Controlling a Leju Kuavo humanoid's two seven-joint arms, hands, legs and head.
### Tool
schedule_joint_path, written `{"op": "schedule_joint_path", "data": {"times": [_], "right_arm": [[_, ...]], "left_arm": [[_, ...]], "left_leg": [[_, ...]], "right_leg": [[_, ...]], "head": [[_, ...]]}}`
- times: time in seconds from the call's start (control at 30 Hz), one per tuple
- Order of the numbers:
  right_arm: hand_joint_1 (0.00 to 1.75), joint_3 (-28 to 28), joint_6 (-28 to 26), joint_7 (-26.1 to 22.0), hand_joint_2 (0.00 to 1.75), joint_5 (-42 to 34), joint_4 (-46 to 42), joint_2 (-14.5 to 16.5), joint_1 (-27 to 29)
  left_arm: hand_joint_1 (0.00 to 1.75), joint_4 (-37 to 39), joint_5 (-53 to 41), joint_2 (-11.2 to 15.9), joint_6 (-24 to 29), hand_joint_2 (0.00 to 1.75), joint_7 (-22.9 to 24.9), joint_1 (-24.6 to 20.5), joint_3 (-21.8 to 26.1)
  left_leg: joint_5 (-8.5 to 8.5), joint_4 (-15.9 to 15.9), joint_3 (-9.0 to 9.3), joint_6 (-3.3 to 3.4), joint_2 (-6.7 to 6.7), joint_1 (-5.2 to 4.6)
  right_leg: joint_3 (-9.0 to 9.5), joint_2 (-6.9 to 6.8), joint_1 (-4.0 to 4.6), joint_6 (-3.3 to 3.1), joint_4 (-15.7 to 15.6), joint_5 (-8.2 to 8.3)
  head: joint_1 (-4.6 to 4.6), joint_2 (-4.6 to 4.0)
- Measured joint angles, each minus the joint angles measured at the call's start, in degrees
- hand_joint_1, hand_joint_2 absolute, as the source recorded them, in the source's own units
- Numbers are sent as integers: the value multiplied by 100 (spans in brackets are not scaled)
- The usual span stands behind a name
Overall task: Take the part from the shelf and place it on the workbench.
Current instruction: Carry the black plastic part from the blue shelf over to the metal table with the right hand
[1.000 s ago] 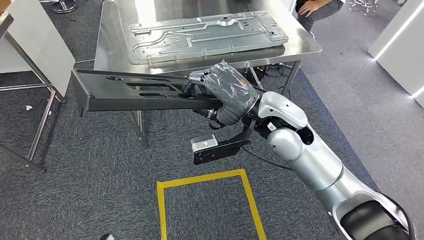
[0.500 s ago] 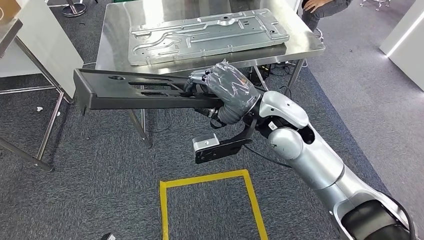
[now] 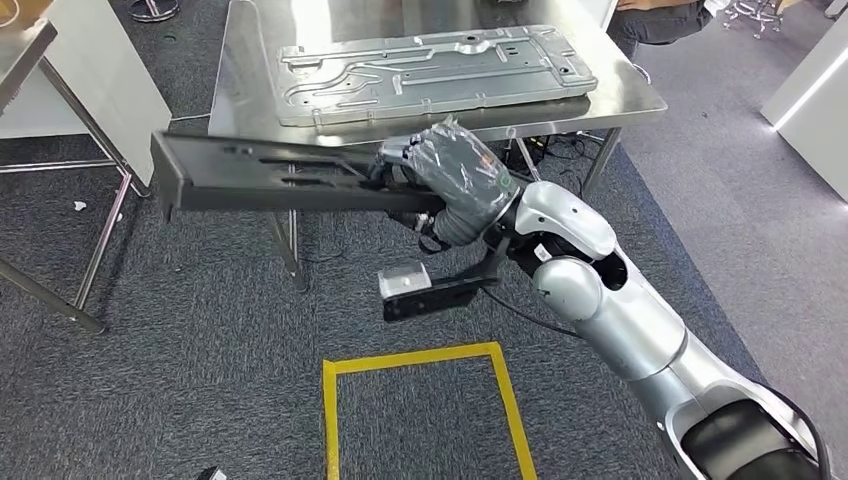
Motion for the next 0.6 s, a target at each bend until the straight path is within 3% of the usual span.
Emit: {"op": "schedule_joint_path", "data": {"times": [0.07, 0.1, 0.13, 0.2, 0.23, 0.27, 0.33, 0.43, 0.47, 0.5, 0.57, 0.6], "right_arm": [[169, 119, -133, 648, 175, 453, 69, 299, -70], [169, 190, -174, 849, 175, 554, 111, 445, -97], [169, 260, -205, 946, 175, 599, 150, 566, -121], [169, 370, -283, 984, 175, 610, 202, 711, -182], [169, 409, -328, 986, 175, 610, 234, 754, -230], [169, 437, -364, 980, 175, 606, 264, 784, -288], [169, 479, -402, 971, 175, 596, 313, 834, -386], [169, 501, -402, 1008, 175, 590, 345, 870, -450], [169, 503, -399, 1029, 175, 602, 355, 875, -482], [169, 505, -394, 1049, 175, 634, 364, 872, -518], [169, 516, -360, 1114, 175, 752, 375, 818, -584], [169, 525, -329, 1153, 175, 817, 376, 762, -600]], "left_arm": [[0, 3, 55, 124, -163, 0, -27, 58, 38], [0, 9, 67, 186, -226, 0, -41, 87, 56], [0, 19, 74, 238, -261, 0, -55, 107, 72], [0, 38, 80, 298, -266, 0, -81, 134, 96], [0, 47, 84, 315, -253, 0, -94, 139, 106], [0, 54, 86, 327, -241, 0, -107, 141, 115], [0, 67, 94, 337, -222, 0, -126, 149, 126], [0, 80, 106, 341, -230, 0, -147, 184, 127], [0, 84, 108, 343, -235, 0, -160, 186, 127], [0, 89, 104, 342, -241, 0, -180, 186, 127], [0, 101, 78, 336, -248, 0, -239, 201, 127], [0, 108, 62, 323, -243, 0, -278, 226, 126]], "left_leg": [[-54, 13, 49, 11, 14, -12], [-88, 22, 96, 1, 20, -18], [-129, 30, 159, -11, 20, -22], [-233, 33, 304, -38, 0, -23], [-282, 26, 368, -59, -17, -29], [-320, 17, 405, -89, -36, -29], [-369, -28, 456, -164, -63, -20], [-424, -14, 542, -268, -22, -9], [-462, 190, 450, -297, -1, -7], [-521, 523, 247, -324, 18, 4], [-608, 1284, -352, -379, 20, 19], [-519, 1479, -604, -402, 21, 31]], "right_leg": [[-445, 10, -2, 6, 747, -201], [-554, 10, -2, -2, 880, -147], [-540, 10, -1, -16, 774, 29], [-233, 24, 7, -74, 60, 533], [-66, 32, 24, -110, -288, 681], [79, 36, 44, -146, -561, 702], [216, 29, 90, -200, -759, 548], [498, 27, 44, -277, -989, 424], [638, 24, 22, -299, -1093, 390], [769, 18, 19, -311, -1174, 341], [1035, 13, 15, -315, -1280, 192], [1180, 15, 9, -300, -1310, 95]], "head": [[-1, 0], [-2, 0], [-2, 0], [-3, 0], [-7, 0], [-7, 0], [-10, 0], [-14, 0], [-18, 0], [-22, 0], [-23, 0], [-25, 0]]}}
